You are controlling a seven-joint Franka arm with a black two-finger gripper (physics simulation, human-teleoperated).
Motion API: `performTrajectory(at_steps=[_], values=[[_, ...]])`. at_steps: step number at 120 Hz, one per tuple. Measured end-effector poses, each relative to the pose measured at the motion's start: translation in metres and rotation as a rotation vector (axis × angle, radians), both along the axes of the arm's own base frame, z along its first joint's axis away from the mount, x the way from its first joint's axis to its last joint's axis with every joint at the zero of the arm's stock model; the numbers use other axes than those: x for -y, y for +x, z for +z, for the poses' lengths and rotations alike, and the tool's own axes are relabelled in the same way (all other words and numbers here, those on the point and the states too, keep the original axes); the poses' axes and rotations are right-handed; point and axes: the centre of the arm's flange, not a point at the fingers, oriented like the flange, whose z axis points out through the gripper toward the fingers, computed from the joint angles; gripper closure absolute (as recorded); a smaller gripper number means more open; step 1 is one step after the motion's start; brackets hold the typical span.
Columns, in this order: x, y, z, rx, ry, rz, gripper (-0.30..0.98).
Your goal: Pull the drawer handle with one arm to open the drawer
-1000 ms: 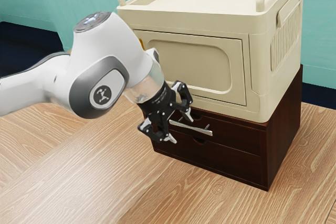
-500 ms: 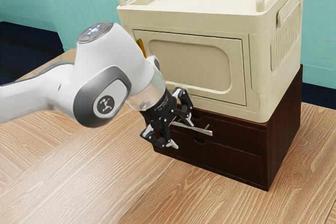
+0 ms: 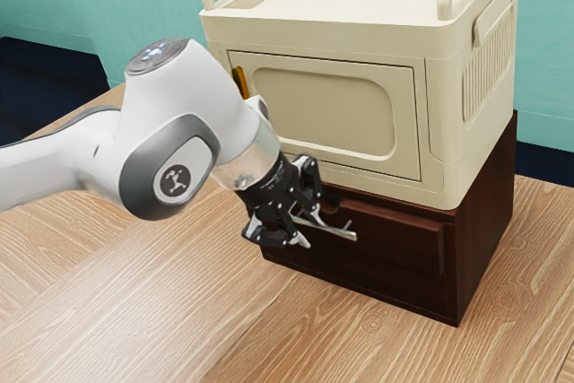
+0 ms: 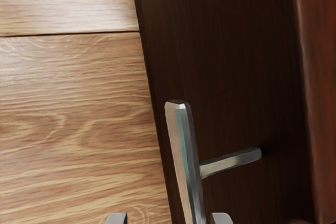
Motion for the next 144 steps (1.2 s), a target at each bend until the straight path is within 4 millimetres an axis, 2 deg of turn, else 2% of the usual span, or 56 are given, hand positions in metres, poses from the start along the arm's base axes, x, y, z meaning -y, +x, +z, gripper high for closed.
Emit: performTrajectory(at_steps=[47,144], values=[[0.0,-0.009,0.003,0.001,-0.002,0.014,0.69],[0.005,-0.061,0.004,0.015,0.012,0.019,0.72]])
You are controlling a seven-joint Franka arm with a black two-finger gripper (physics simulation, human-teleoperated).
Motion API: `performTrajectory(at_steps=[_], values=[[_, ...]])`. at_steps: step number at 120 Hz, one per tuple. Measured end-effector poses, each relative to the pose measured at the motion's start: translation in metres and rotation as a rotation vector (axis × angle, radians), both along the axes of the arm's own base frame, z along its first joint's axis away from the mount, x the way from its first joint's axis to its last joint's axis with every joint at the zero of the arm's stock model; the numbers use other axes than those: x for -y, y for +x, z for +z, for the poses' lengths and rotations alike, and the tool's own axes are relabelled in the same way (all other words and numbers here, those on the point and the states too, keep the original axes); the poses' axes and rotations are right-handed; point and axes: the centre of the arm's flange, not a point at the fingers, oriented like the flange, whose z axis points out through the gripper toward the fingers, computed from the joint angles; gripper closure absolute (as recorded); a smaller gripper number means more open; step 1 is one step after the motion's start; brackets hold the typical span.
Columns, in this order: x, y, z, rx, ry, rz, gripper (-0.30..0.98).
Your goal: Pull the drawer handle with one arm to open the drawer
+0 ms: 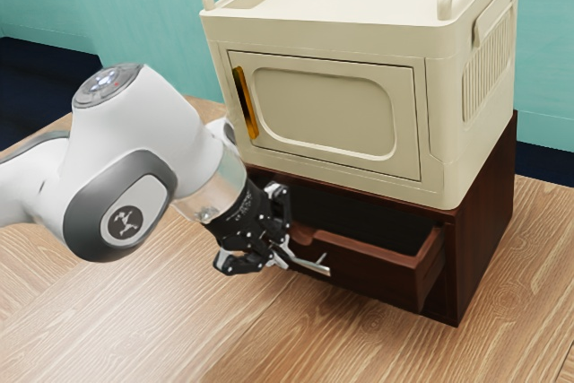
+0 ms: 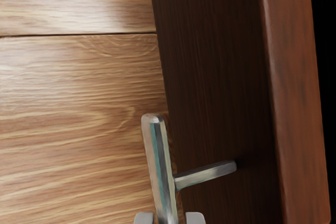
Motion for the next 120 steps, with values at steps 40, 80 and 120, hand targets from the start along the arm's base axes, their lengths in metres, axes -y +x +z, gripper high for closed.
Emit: performTrajectory(at_steps=[40,80,120], values=[[0.003,-0.019,-0.001,0.012,0.006,-0.002,0.72],[0.004,-0.045,-0.004,0.018,0.012,-0.001,0.72],[0.002,-0.067,-0.007,0.028,0.013,0.007,0.72]])
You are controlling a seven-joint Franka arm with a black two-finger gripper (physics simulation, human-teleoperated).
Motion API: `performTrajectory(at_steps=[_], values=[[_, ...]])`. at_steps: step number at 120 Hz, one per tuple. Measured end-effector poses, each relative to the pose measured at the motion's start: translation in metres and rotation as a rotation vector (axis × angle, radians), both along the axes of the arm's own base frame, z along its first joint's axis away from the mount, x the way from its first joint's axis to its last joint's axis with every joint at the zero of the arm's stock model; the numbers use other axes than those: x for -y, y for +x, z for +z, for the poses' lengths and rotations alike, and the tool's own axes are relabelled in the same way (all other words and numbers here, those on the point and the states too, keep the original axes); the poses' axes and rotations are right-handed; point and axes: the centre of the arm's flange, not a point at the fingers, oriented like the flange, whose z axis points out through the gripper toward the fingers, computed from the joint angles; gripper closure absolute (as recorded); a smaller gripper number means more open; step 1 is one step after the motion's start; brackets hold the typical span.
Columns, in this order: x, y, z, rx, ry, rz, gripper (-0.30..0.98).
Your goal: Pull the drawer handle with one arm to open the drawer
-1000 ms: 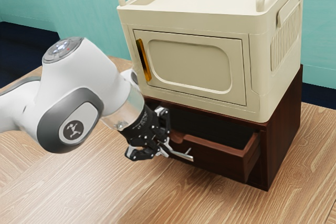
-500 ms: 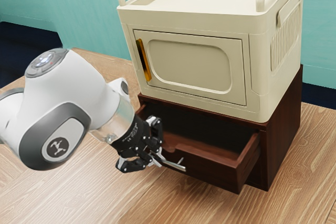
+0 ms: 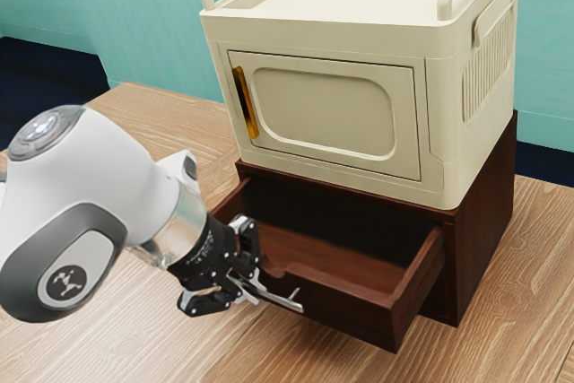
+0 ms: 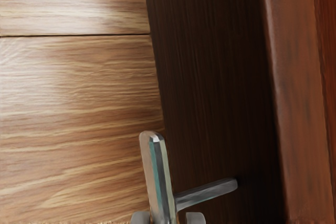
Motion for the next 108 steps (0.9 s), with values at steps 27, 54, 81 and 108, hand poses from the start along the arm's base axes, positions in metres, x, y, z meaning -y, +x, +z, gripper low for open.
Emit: performTrajectory(at_steps=[27,54,81,108], values=[[0.005,-0.01,0.003,0.013,0.001,-0.006,0.73],[0.003,-0.021,-0.001,0.014,0.0,-0.001,0.72],[0.002,-0.031,-0.001,0.023,-0.002,0.002,0.72],[0.002,-0.039,-0.004,0.023,-0.003,0.005,0.72]])
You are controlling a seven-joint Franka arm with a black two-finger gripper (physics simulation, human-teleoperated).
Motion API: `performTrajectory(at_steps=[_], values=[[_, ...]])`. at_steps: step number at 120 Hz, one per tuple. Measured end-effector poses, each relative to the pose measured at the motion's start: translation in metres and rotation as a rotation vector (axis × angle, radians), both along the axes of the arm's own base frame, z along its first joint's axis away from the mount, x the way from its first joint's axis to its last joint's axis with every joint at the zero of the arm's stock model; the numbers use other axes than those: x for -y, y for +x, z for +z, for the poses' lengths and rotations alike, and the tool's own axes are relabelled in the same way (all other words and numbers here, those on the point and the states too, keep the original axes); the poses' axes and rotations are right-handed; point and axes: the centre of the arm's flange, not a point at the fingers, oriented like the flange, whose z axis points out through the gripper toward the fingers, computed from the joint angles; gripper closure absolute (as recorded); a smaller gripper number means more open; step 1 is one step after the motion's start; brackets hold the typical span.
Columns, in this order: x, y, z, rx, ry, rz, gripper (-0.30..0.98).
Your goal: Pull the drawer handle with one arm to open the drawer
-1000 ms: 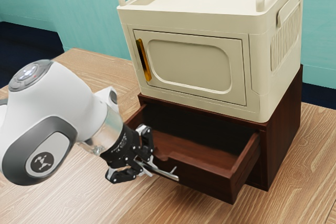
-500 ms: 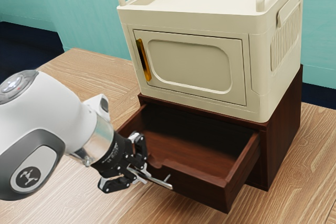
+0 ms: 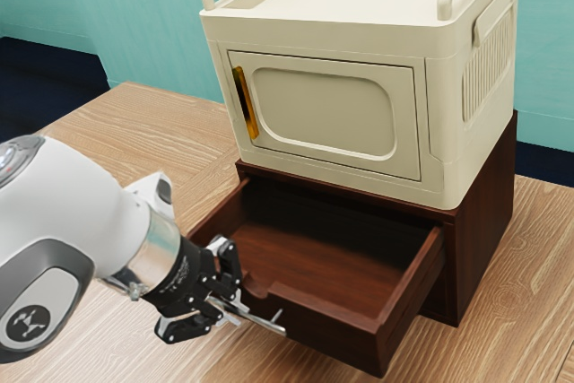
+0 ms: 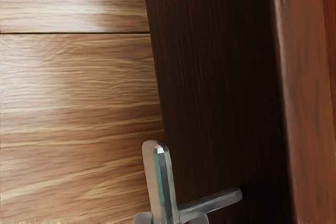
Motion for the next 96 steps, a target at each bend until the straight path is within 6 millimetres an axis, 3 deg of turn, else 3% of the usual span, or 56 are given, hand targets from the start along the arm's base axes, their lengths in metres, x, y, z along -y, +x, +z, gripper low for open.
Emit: performTrajectory(at_steps=[20,71,76,82,91,96], values=[[0.001,-0.003,0.002,0.008,0.0,-0.001,0.7],[0.009,-0.025,0.027,0.067,0.015,-0.015,0.39],[0.012,-0.024,0.038,0.07,0.014,-0.022,0.32],[0.008,-0.014,0.065,0.061,-0.005,-0.019,0.26],[-0.013,0.015,0.13,0.022,-0.053,0.002,0.18],[-0.039,0.036,0.152,-0.025,-0.078,0.034,0.15]])
